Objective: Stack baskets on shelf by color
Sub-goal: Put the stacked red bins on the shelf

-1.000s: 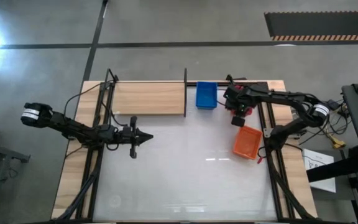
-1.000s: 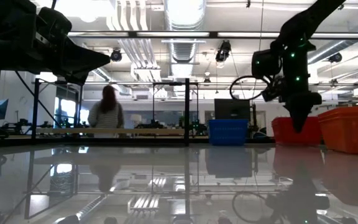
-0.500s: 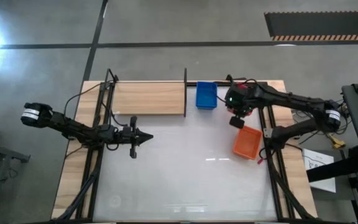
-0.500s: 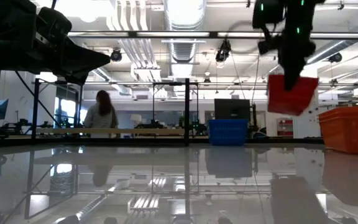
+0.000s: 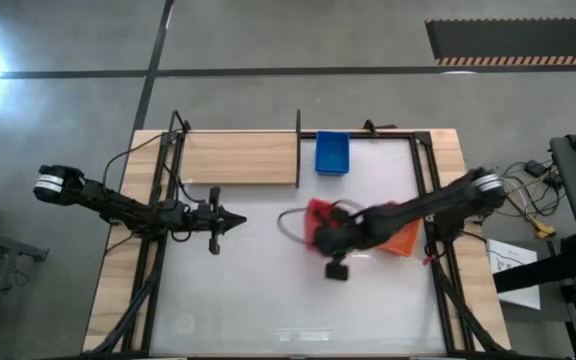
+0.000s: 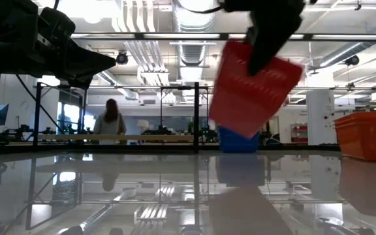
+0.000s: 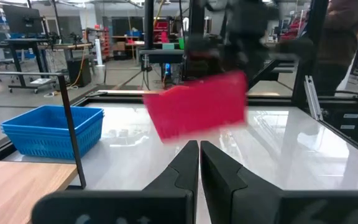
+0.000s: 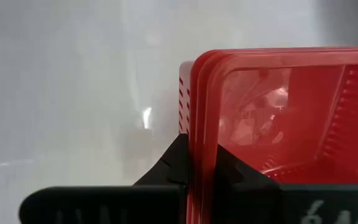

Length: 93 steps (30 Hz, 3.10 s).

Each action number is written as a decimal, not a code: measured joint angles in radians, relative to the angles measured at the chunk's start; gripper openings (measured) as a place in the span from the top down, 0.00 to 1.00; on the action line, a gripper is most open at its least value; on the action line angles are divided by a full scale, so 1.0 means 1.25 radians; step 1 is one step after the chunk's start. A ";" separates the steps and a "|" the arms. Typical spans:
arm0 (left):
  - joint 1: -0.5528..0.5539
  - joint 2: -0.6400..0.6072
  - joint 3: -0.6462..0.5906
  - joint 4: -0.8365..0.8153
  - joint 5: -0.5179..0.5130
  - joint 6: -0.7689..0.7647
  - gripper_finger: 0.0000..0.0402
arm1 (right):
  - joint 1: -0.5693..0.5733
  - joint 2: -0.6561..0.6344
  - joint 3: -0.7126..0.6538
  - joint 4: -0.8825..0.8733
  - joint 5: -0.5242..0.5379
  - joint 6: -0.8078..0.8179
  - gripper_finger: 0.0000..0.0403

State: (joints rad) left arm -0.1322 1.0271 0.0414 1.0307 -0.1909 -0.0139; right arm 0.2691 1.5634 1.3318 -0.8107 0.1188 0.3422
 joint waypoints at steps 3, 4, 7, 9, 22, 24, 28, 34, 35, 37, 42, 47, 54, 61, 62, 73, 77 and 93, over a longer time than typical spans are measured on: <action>0.000 0.000 0.000 0.000 0.001 -0.004 1.00 | 0.002 0.115 0.058 0.026 0.001 -0.020 0.97; 0.000 0.000 0.000 0.000 0.002 -0.005 1.00 | 0.000 0.151 0.079 0.026 0.003 -0.038 0.97; -0.002 0.000 0.000 0.000 0.007 -0.006 1.00 | -0.010 0.249 0.152 0.035 0.010 -0.103 0.97; -0.004 0.000 0.000 0.000 0.008 -0.005 1.00 | -0.021 0.303 0.204 0.052 0.010 -0.148 0.97; -0.006 0.000 0.000 -0.001 0.019 -0.006 1.00 | -0.105 0.521 0.492 0.050 -0.017 -0.315 0.88; -0.006 0.000 0.000 -0.002 0.021 -0.006 1.00 | -0.105 0.530 0.522 0.035 -0.017 -0.328 0.82; -0.006 0.000 0.000 -0.011 0.051 -0.008 1.00 | -0.100 0.515 0.555 -0.024 -0.019 -0.352 0.71; -0.007 0.000 0.000 -0.016 0.075 -0.048 1.00 | -0.091 0.379 0.453 -0.091 -0.012 -0.352 0.79; -0.009 0.000 0.000 -0.015 0.084 -0.049 1.00 | -0.090 0.351 0.411 -0.073 -0.011 -0.350 0.83; -0.016 0.000 0.002 -0.016 0.089 -0.050 1.00 | -0.089 0.287 0.310 -0.002 -0.011 -0.335 0.91; -0.033 0.000 0.038 -0.029 0.089 -0.087 1.00 | -0.082 0.111 0.036 0.276 -0.005 -0.321 0.97; -0.037 0.000 0.130 -0.204 0.084 -0.083 1.00 | -0.071 -0.022 -0.208 0.530 0.006 -0.285 0.98; -0.037 0.034 0.333 -0.589 0.010 -0.127 0.99 | -0.069 -0.139 -0.468 0.818 0.081 -0.266 0.98; -0.043 0.160 0.513 -0.829 0.005 -0.154 0.86 | -0.069 -0.222 -0.597 0.895 0.092 -0.254 0.98; -0.045 0.179 0.535 -0.858 0.005 -0.154 0.83 | -0.069 -0.236 -0.605 0.897 0.094 -0.252 0.98; -0.060 0.362 0.754 -1.122 0.006 -0.174 0.66 | -0.067 -0.311 -0.657 0.904 0.095 -0.239 0.98; -0.064 0.417 0.785 -1.129 0.024 -0.175 0.64 | -0.067 -0.307 -0.663 0.905 0.095 -0.246 0.98; -0.067 0.528 0.816 -1.187 0.065 -0.173 0.72 | -0.067 -0.316 -0.663 0.916 0.094 -0.262 0.98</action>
State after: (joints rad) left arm -0.2161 1.6876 1.0615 -0.4536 -0.1093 -0.2298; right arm 0.1856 1.1687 0.5030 0.3343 0.2369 0.0146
